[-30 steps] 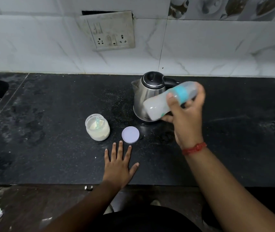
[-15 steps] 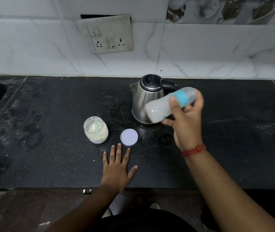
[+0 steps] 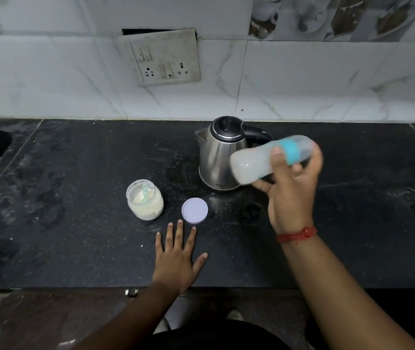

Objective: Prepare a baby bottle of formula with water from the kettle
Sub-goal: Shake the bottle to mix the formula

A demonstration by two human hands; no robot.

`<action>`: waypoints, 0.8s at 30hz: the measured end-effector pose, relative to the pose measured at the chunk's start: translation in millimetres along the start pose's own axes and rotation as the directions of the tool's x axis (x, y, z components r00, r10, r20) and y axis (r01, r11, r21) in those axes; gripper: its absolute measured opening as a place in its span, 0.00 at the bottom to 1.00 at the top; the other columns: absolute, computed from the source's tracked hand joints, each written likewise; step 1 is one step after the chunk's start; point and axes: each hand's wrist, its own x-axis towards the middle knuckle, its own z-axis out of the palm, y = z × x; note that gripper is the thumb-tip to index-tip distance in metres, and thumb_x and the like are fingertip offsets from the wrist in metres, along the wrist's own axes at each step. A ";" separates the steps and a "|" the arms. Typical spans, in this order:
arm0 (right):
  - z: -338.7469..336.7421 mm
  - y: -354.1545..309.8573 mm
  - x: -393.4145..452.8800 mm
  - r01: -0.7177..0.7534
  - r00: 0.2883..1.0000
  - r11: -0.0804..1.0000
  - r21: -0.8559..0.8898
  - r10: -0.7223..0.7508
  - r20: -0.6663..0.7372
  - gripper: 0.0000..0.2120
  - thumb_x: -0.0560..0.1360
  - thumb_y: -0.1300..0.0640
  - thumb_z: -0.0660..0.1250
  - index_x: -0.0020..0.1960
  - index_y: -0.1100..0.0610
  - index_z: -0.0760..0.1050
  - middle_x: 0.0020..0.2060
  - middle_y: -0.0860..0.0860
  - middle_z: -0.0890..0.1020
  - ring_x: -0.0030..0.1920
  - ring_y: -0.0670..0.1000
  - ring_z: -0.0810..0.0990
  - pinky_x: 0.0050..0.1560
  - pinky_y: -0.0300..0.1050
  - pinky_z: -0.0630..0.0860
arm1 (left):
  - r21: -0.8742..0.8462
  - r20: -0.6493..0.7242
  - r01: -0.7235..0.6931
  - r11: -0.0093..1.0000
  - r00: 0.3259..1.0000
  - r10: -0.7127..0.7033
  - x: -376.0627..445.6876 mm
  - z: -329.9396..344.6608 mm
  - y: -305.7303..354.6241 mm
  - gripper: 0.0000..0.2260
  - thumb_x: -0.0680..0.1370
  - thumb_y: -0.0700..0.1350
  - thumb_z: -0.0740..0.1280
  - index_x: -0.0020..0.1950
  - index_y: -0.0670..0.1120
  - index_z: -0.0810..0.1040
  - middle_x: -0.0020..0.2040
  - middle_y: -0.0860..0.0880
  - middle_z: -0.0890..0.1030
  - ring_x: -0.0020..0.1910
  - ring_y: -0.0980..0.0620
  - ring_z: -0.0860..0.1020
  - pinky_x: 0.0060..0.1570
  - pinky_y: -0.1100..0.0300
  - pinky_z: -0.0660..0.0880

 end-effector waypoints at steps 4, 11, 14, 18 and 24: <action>0.8 -2.0 -0.9 -0.007 0.986 0.989 -0.149 0.032 0.163 0.32 0.75 0.59 0.74 0.73 0.45 0.62 0.56 0.51 0.81 0.51 0.52 0.86 0.38 0.51 0.83 | 0.003 -0.018 -0.009 1.000 1.000 0.009 -0.6 1.7 -0.5 0.36 0.81 0.70 0.44 0.81 0.50 0.64 0.82 0.39 0.62 0.81 0.35 0.59 0.75 0.32 0.54; 12.0 -4.4 5.8 -0.055 0.993 0.995 -0.087 0.064 0.095 0.31 0.77 0.61 0.72 0.74 0.49 0.60 0.59 0.55 0.80 0.54 0.54 0.85 0.41 0.60 0.84 | 0.006 -0.022 -0.010 1.000 1.000 0.010 -1.3 1.0 0.2 0.35 0.81 0.70 0.49 0.81 0.50 0.64 0.81 0.39 0.62 0.81 0.35 0.59 0.75 0.32 0.53; 9.0 -5.2 6.6 -0.087 0.989 0.994 -0.058 0.094 0.117 0.28 0.77 0.62 0.71 0.72 0.50 0.63 0.56 0.52 0.82 0.53 0.52 0.85 0.39 0.57 0.83 | 0.008 -0.010 -0.008 1.000 1.000 0.008 -0.8 -0.4 -0.5 0.35 0.81 0.70 0.48 0.81 0.50 0.64 0.82 0.39 0.62 0.81 0.35 0.59 0.75 0.32 0.54; 10.5 -10.2 7.9 -0.050 0.999 0.998 -0.046 0.049 -0.003 0.26 0.78 0.60 0.71 0.69 0.48 0.62 0.59 0.56 0.80 0.50 0.48 0.86 0.38 0.52 0.83 | 0.005 0.001 -0.008 1.000 1.000 0.008 -1.3 -0.9 0.3 0.35 0.81 0.70 0.45 0.81 0.50 0.64 0.81 0.39 0.62 0.81 0.35 0.59 0.75 0.32 0.54; 12.1 -8.1 7.2 -0.038 0.996 0.999 0.004 0.039 -0.075 0.25 0.79 0.59 0.70 0.70 0.50 0.62 0.60 0.57 0.79 0.54 0.52 0.85 0.39 0.53 0.83 | 0.007 0.002 -0.013 1.000 1.000 0.013 -0.7 -2.0 1.0 0.35 0.81 0.69 0.48 0.80 0.50 0.66 0.81 0.38 0.63 0.80 0.35 0.61 0.74 0.32 0.54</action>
